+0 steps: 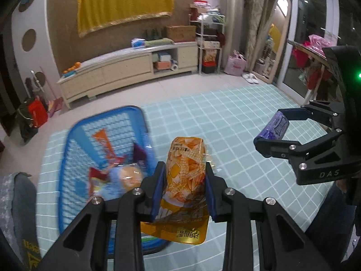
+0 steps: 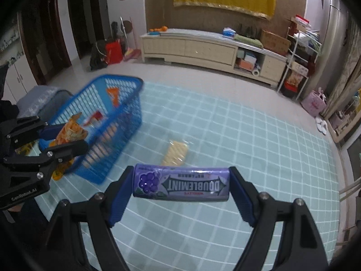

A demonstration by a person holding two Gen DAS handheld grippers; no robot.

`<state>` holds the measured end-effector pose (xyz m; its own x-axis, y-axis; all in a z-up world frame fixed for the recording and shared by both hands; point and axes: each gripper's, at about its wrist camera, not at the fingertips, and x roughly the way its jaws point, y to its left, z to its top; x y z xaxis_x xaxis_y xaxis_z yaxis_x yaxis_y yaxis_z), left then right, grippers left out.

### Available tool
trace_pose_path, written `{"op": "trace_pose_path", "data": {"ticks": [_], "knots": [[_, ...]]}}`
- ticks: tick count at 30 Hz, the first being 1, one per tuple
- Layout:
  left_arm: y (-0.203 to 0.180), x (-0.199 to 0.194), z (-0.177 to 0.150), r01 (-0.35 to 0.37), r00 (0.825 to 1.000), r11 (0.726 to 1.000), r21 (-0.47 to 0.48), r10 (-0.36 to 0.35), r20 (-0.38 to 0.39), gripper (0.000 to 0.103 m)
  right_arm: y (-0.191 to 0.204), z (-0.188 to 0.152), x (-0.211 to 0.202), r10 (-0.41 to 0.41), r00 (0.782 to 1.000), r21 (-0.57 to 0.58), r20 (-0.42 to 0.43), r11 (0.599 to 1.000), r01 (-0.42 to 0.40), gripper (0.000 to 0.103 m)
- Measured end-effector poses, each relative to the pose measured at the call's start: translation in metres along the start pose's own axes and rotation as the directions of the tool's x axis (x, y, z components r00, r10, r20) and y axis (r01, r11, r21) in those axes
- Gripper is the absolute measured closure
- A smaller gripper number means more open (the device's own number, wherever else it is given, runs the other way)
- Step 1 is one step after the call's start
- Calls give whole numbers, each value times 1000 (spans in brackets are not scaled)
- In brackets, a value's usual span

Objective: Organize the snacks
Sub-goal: 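Carry the orange bag and gum pack over the basket with both grippers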

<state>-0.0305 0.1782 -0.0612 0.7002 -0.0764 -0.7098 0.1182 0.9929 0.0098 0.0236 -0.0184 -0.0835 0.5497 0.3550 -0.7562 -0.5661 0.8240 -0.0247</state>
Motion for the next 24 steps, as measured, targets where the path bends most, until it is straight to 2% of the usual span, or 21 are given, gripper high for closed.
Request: {"op": "trace_pose_path", "data": {"ticks": [7, 12, 18, 24], "knots": [[47, -26, -1, -59, 998, 997, -52, 60, 17, 73, 36, 32, 0, 66, 997, -28, 43, 998, -64, 19], [80, -28, -10, -95, 995, 991, -98, 95, -8, 73, 69, 48, 9, 109, 993, -73, 36, 992, -106, 19], [110, -26, -19, -101, 995, 987, -123, 98, -31, 72, 104, 61, 29, 144, 990, -134, 9, 981, -142, 19], [129, -11, -28, -96, 994, 984, -149, 87, -68, 72, 125, 66, 53, 133, 991, -202, -32, 970, -137, 19]]}}
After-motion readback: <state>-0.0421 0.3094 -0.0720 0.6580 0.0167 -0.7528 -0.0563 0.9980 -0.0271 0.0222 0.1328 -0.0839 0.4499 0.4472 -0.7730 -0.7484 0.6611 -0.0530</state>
